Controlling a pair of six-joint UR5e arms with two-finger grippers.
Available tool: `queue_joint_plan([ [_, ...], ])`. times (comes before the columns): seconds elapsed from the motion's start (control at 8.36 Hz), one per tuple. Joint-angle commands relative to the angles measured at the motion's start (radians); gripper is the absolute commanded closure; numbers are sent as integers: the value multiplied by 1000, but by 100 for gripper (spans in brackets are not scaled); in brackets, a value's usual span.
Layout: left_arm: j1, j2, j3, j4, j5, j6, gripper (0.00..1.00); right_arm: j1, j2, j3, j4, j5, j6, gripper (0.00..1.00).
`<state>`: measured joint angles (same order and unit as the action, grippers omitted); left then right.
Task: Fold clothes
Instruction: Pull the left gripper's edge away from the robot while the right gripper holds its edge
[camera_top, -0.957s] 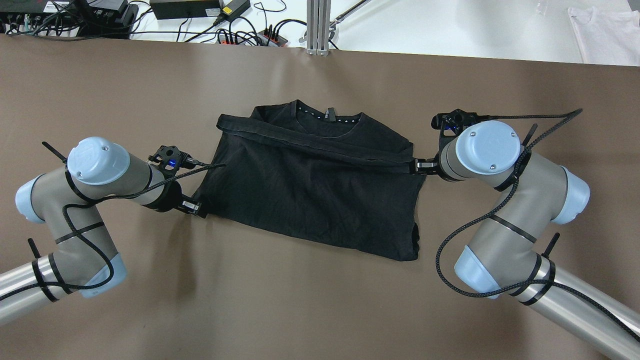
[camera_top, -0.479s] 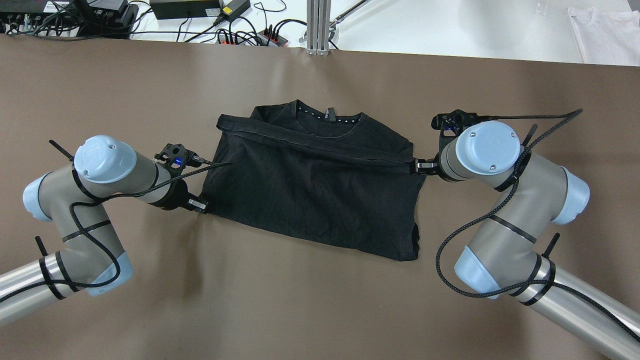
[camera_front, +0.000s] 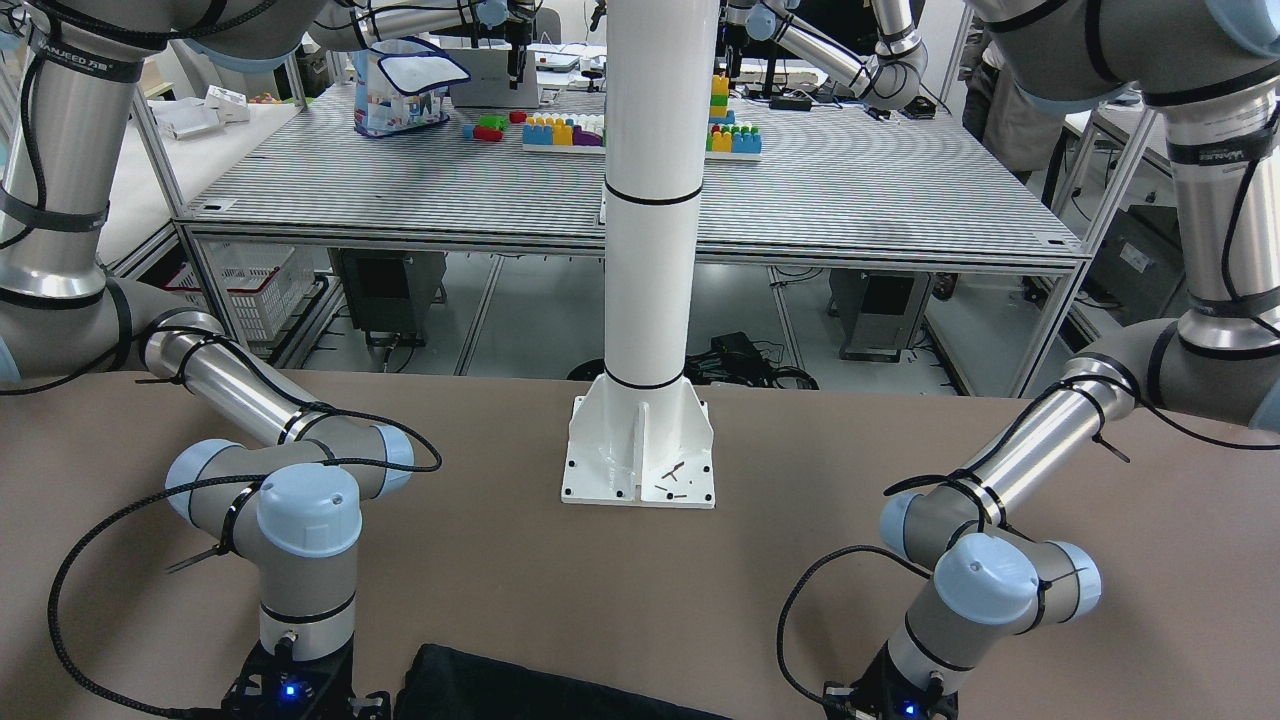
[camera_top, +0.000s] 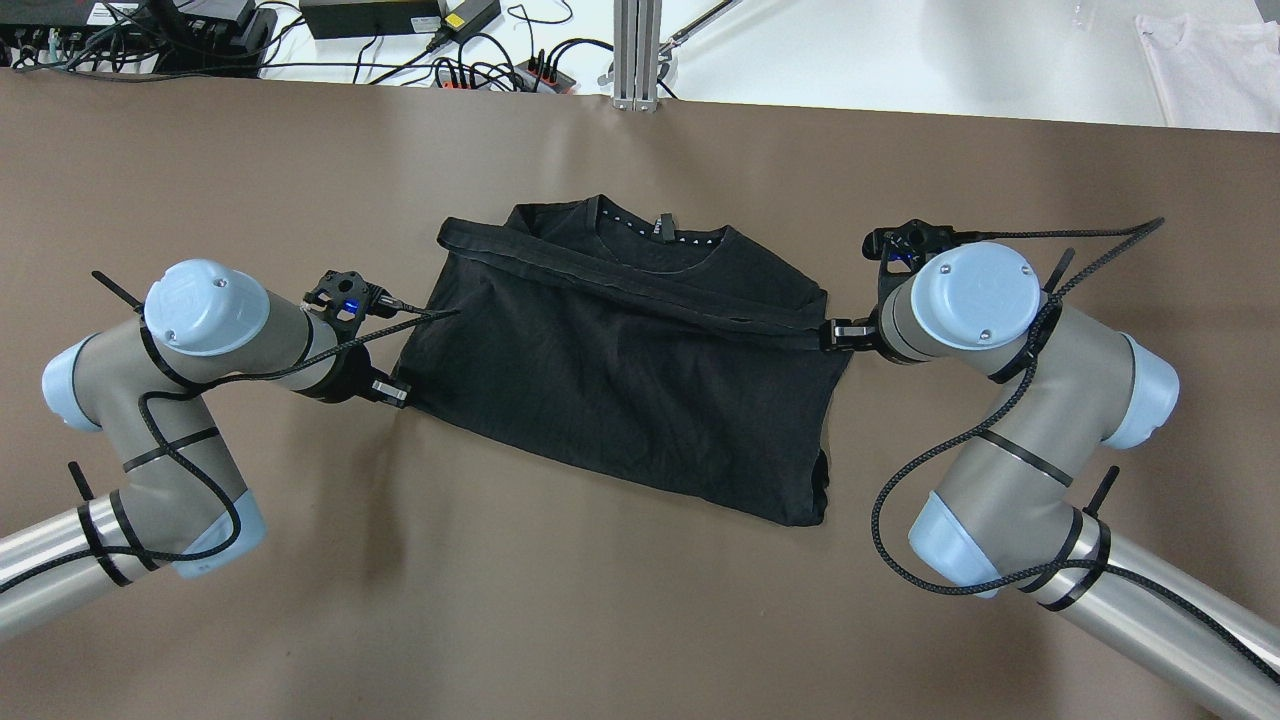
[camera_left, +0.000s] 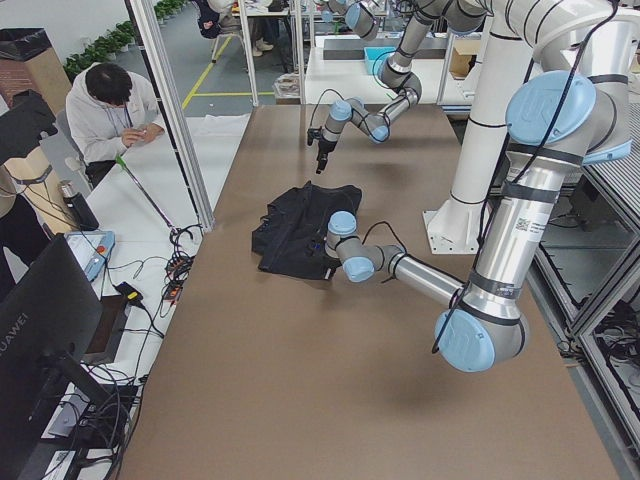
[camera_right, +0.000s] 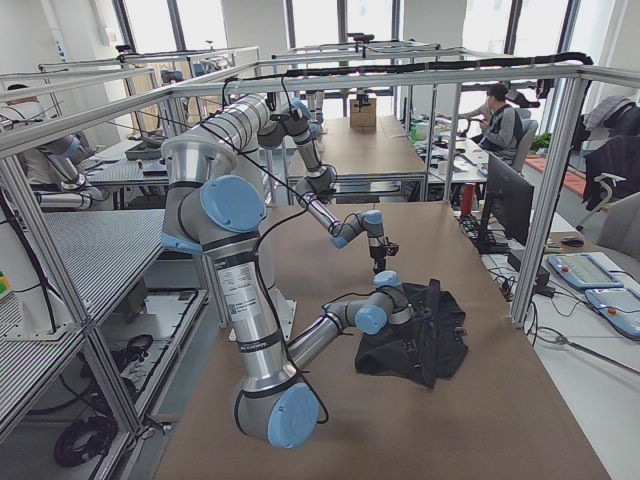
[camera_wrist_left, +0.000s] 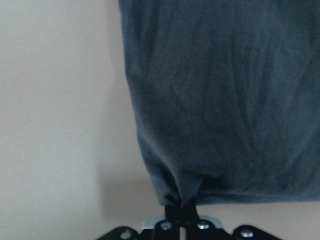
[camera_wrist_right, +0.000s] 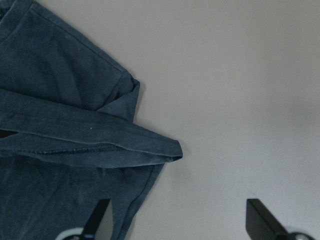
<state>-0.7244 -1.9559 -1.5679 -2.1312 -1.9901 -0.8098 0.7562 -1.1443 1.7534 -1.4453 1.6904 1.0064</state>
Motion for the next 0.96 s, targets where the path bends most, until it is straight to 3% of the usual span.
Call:
queue_joint_plan([
  [0.0, -99, -87, 122, 8, 7, 81, 100, -3, 0, 1, 0, 0, 6, 6],
  [0.48, -200, -449, 521, 10, 10, 92, 100, -6, 2, 1, 0, 0, 8, 6],
  [0.84, -210, -654, 778, 4, 100, 92, 100, -6, 2, 3, 0, 2, 8, 6],
])
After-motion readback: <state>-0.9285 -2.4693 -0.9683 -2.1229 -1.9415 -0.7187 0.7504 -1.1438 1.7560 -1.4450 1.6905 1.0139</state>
